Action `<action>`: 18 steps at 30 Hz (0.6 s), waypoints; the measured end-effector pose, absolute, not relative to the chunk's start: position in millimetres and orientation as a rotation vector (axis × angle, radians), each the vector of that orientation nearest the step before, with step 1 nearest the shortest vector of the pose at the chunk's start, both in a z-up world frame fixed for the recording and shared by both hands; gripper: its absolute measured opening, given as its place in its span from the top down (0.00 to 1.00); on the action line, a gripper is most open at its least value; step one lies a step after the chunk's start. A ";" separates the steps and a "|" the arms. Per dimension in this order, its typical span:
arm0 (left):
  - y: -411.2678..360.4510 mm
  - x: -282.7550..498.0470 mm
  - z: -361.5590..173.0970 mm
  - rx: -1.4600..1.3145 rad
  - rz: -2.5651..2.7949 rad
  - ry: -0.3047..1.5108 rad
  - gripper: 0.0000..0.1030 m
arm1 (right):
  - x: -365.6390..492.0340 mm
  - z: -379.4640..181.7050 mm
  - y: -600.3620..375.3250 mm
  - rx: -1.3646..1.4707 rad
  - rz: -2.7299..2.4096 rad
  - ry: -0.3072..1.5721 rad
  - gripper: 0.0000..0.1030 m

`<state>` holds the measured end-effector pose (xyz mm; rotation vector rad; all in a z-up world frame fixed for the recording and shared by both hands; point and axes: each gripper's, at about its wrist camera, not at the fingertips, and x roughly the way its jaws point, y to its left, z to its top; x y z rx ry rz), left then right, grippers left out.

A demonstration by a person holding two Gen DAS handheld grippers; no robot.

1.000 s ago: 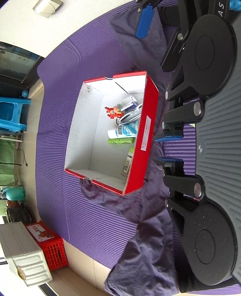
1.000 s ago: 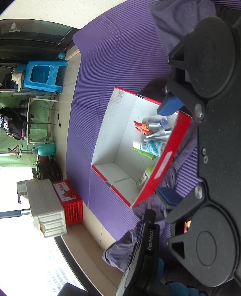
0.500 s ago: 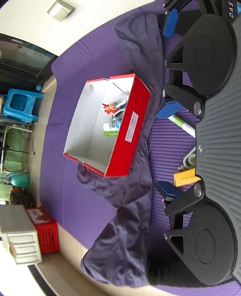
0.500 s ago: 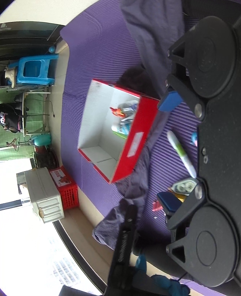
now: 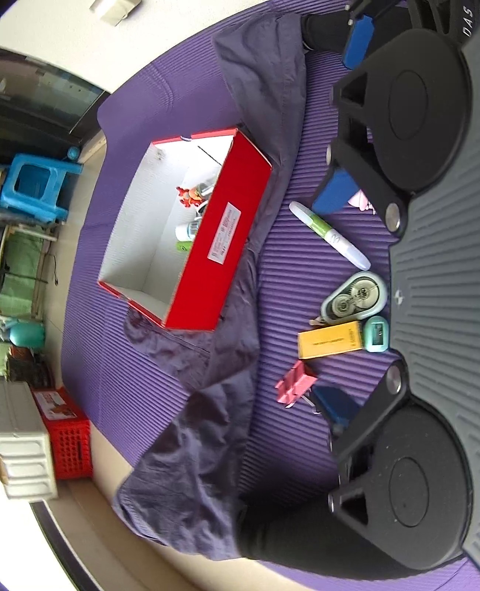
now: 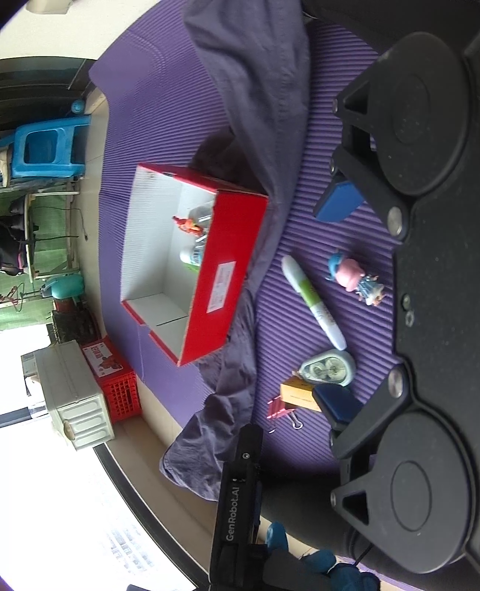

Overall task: Organize rigid objects
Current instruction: 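Move both tools back toward the remaining items on the mat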

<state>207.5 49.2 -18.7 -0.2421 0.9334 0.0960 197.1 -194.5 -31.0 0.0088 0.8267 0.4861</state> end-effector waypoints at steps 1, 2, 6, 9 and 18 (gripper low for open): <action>50.0 206.5 -21.7 -0.252 0.104 0.934 0.00 | 196.2 -34.0 -194.5 0.006 0.484 0.830 0.09; 50.9 206.0 -25.6 -0.259 0.117 0.938 0.00 | 195.9 -36.4 -194.3 0.003 0.482 0.834 0.09; 54.0 205.7 -42.0 -0.269 0.144 0.965 0.00 | 195.7 -46.5 -194.4 0.010 0.481 0.848 0.09; 54.6 209.4 -55.5 -0.255 0.160 0.987 0.00 | 196.3 -54.9 -192.7 0.014 0.477 0.856 0.09; 58.8 226.8 -101.8 -0.240 0.205 1.052 0.00 | 209.0 -87.0 -190.9 0.010 0.451 0.928 0.09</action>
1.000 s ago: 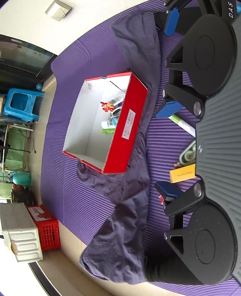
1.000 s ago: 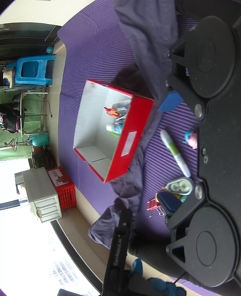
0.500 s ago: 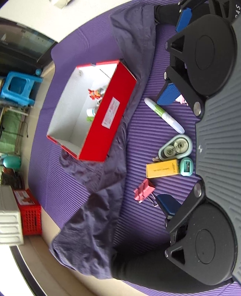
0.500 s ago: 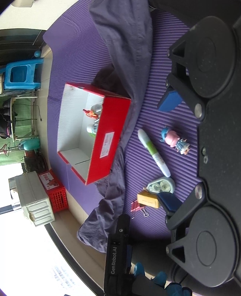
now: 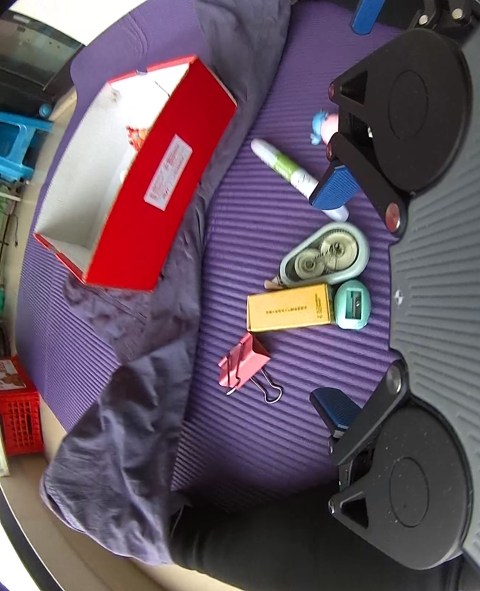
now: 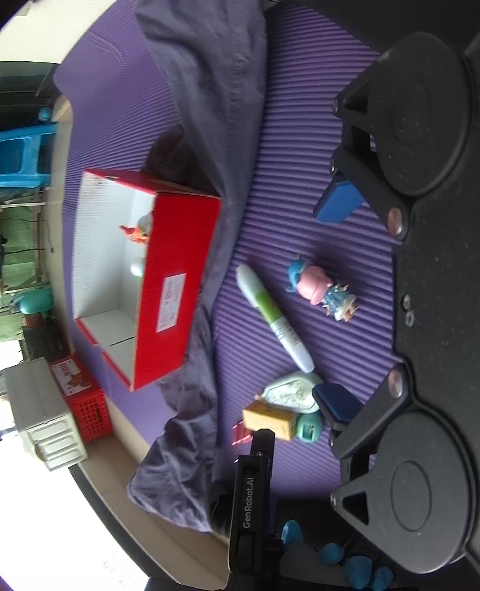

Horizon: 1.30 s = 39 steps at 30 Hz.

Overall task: Organize rigid objects
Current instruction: 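Grasp the yellow box with the left tool while the right tool grasps the pink figurine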

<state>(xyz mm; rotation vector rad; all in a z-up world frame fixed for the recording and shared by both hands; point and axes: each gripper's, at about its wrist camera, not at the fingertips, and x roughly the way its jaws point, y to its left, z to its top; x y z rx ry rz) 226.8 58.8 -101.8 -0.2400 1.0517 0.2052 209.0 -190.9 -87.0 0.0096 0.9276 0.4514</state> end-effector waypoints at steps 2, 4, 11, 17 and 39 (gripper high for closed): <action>62.9 230.6 -111.9 -0.247 0.226 1.063 0.00 | 212.0 -95.0 -188.6 0.001 0.445 0.946 0.09; 68.5 234.2 -121.4 -0.269 0.240 1.072 0.00 | 214.7 -102.5 -185.8 -0.003 0.440 0.965 0.09; 83.0 246.7 -143.7 -0.286 0.272 1.083 0.00 | 226.0 -125.2 -178.3 0.000 0.436 1.018 0.13; 86.1 253.8 -154.7 -0.277 0.280 1.082 0.00 | 235.7 -138.1 -170.5 -0.004 0.434 1.050 0.19; 105.2 259.7 -173.0 -0.362 0.299 1.069 0.01 | 251.6 -170.1 -150.8 -0.050 0.345 1.083 0.43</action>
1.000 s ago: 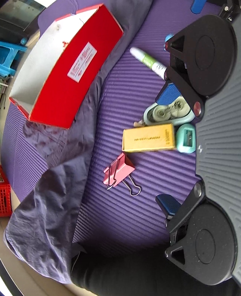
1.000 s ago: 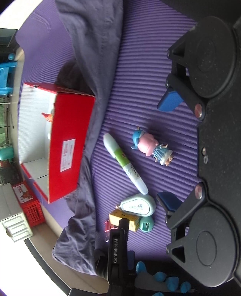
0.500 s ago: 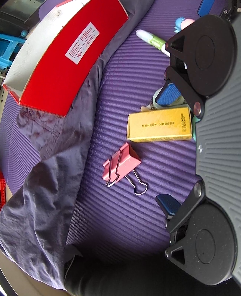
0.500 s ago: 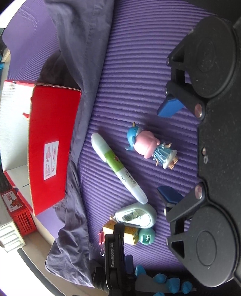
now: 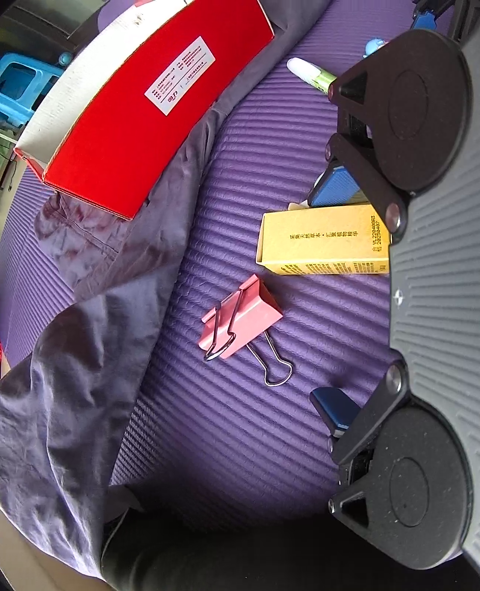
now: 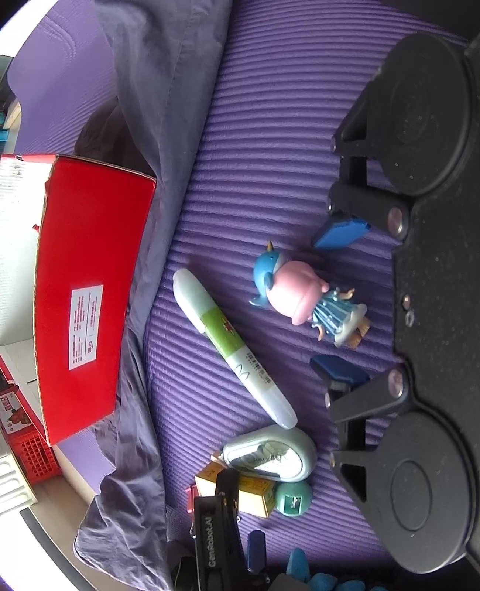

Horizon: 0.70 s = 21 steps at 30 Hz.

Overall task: Organize rigid objects
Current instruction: 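Grasp the yellow box with the left tool while the right tool grasps the pink figurine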

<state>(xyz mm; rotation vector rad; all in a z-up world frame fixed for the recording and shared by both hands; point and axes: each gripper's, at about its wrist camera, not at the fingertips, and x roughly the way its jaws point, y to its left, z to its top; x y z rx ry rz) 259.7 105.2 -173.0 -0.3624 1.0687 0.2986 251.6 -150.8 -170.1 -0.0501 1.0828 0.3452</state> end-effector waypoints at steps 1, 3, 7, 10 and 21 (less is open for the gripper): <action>104.4 259.6 -172.7 -0.354 0.301 1.065 0.01 | 252.0 -170.2 -150.5 -0.052 0.341 1.081 0.46; 103.1 258.7 -172.4 -0.347 0.303 1.055 0.02 | 252.4 -169.9 -151.3 -0.049 0.337 1.079 0.48; 105.9 256.5 -170.3 -0.391 0.295 1.046 0.21 | 251.0 -168.3 -152.8 -0.030 0.350 1.076 0.59; 106.1 256.4 -167.6 -0.398 0.307 1.053 0.37 | 248.9 -167.8 -152.3 -0.035 0.346 1.073 0.67; 94.0 253.2 -157.4 -0.348 0.277 1.049 0.71 | 241.7 -158.4 -159.2 -0.009 0.335 1.058 0.68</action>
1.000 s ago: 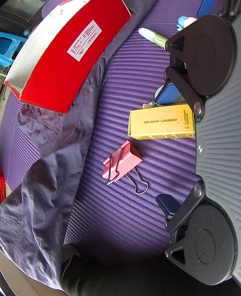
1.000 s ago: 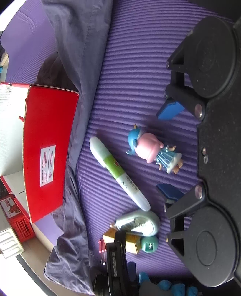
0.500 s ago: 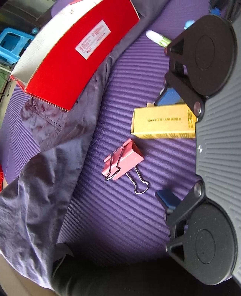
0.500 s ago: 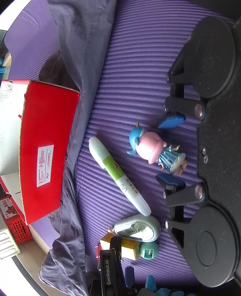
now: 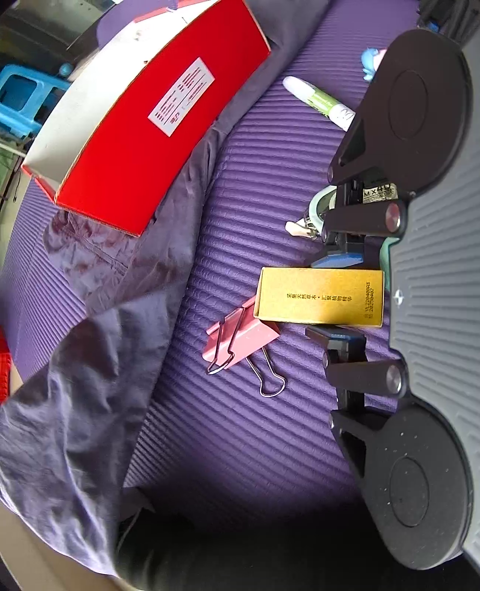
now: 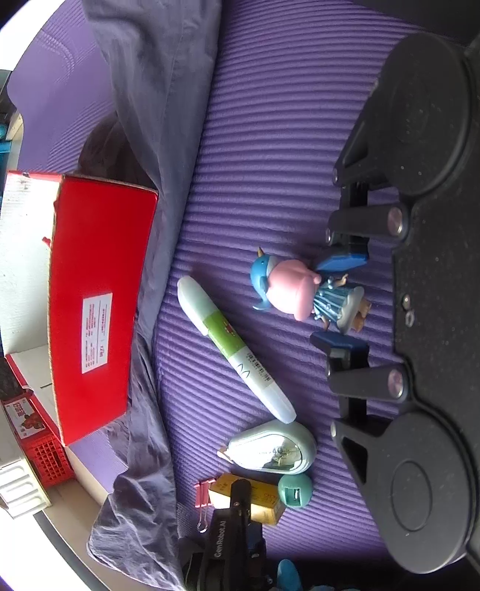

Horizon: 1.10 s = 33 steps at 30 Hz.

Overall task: Organize rigid objects
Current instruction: 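Carry the yellow box and pink figurine with both tools into the red shoebox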

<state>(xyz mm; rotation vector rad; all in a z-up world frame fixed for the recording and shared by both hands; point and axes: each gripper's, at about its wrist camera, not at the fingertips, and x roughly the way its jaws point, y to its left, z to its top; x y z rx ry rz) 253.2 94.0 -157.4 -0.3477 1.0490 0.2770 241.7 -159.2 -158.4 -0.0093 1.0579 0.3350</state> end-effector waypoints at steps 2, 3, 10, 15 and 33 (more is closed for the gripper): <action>94.4 251.4 -154.0 -0.352 0.276 1.046 0.72 | 240.0 -155.2 -161.1 -0.011 0.331 1.050 0.68; 94.9 250.2 -151.8 -0.355 0.275 1.045 0.72 | 239.0 -153.2 -162.4 -0.010 0.330 1.046 0.68; 87.6 239.9 -123.9 -0.344 0.238 1.010 0.72 | 229.5 -129.7 -170.4 0.004 0.344 1.007 0.68; 81.7 231.4 -100.7 -0.322 0.202 0.990 0.72 | 222.9 -108.1 -176.5 -0.007 0.355 0.971 0.68; 58.9 224.0 -21.8 -0.250 0.099 0.905 0.72 | 220.1 -22.7 -190.9 -0.008 0.417 0.858 0.68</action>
